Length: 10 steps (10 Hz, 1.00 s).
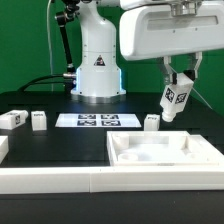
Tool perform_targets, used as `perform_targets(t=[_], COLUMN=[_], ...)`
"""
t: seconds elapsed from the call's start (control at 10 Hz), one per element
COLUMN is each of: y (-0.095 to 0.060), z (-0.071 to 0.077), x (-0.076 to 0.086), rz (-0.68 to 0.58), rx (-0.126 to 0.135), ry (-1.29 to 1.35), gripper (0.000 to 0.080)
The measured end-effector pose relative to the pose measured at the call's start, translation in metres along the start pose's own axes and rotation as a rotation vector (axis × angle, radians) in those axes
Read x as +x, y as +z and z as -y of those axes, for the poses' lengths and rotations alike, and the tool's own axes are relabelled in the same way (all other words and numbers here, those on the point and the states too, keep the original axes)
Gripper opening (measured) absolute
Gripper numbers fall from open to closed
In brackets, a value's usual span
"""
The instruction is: Assemble square table
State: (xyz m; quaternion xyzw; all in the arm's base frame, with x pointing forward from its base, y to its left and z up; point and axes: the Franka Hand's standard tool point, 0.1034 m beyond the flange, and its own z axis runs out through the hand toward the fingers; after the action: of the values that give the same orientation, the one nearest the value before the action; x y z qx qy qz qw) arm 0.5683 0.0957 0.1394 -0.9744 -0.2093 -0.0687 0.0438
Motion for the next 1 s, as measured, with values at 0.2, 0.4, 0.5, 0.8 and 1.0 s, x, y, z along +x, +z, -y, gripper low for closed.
perform_targets(t=[0.2,0.4,0.5,0.8,1.0], y=[0.001,0.004,0.005,0.012,0.013], z=[-0.006,-0.016,-0.023,-0.020,-0.021], x=[0.004,0.005,0.012,0.023,0.022], rz=[-0.049,-0.128,-0.191,-0.218,-0.215], rx=[-0.017,-0.045,-0.074,-0.071,-0.071], ry=[-0.017,-0.018,-0.033,-0.024,-0.022], gripper=[0.0291,0.0291,0.0291,0.0291,0.0291])
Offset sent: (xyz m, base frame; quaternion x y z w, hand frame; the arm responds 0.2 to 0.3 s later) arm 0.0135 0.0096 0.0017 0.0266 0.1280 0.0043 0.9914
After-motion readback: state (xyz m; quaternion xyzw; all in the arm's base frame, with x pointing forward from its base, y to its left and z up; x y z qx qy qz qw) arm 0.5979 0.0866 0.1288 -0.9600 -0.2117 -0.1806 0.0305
